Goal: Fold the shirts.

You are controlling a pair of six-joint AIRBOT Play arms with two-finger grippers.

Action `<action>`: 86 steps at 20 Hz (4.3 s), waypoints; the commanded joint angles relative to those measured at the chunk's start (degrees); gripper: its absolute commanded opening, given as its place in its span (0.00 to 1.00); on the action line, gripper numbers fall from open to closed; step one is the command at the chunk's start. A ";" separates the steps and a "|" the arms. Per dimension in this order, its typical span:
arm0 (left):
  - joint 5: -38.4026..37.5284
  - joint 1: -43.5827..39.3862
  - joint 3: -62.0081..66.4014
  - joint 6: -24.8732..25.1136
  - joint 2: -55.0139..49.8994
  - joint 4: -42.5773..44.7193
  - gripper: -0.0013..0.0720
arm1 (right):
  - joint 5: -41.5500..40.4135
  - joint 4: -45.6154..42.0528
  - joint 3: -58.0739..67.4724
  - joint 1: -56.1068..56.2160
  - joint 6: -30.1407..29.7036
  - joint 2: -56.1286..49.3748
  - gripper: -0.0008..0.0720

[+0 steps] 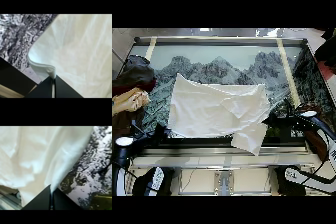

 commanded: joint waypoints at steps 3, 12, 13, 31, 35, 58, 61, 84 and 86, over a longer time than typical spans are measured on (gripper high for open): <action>-11.76 0.02 16.55 8.74 1.49 -0.04 0.03 | 20.09 0.72 8.22 0.79 -1.57 13.51 0.03; -14.34 5.79 59.12 10.73 20.59 18.49 0.03 | 19.47 -9.97 43.08 0.81 18.53 54.23 0.03; -14.27 5.35 63.45 7.28 20.76 25.97 0.03 | 17.53 -15.10 48.13 0.81 20.63 55.08 0.03; -13.09 -25.22 73.22 3.04 -40.87 42.29 0.03 | 9.57 -16.92 44.81 3.32 15.87 -3.48 0.03; -5.42 -25.62 73.26 -0.04 -50.25 42.18 0.03 | -7.50 -15.43 44.92 8.07 15.91 -14.03 0.03; -24.06 -25.64 60.63 0.48 -46.88 38.75 0.85 | 9.66 -32.09 35.43 14.01 16.59 -13.35 0.41; -24.13 -24.11 59.47 0.48 -38.07 38.77 0.85 | 17.49 -40.33 39.08 13.55 16.57 -6.21 0.41; -16.48 13.33 1.73 -8.48 -6.84 13.46 0.85 | 14.53 -16.35 8.37 -0.20 13.99 27.67 0.50; -14.10 13.33 1.73 -8.46 -6.86 13.90 0.85 | 14.32 -16.22 8.37 -0.20 13.99 27.80 0.50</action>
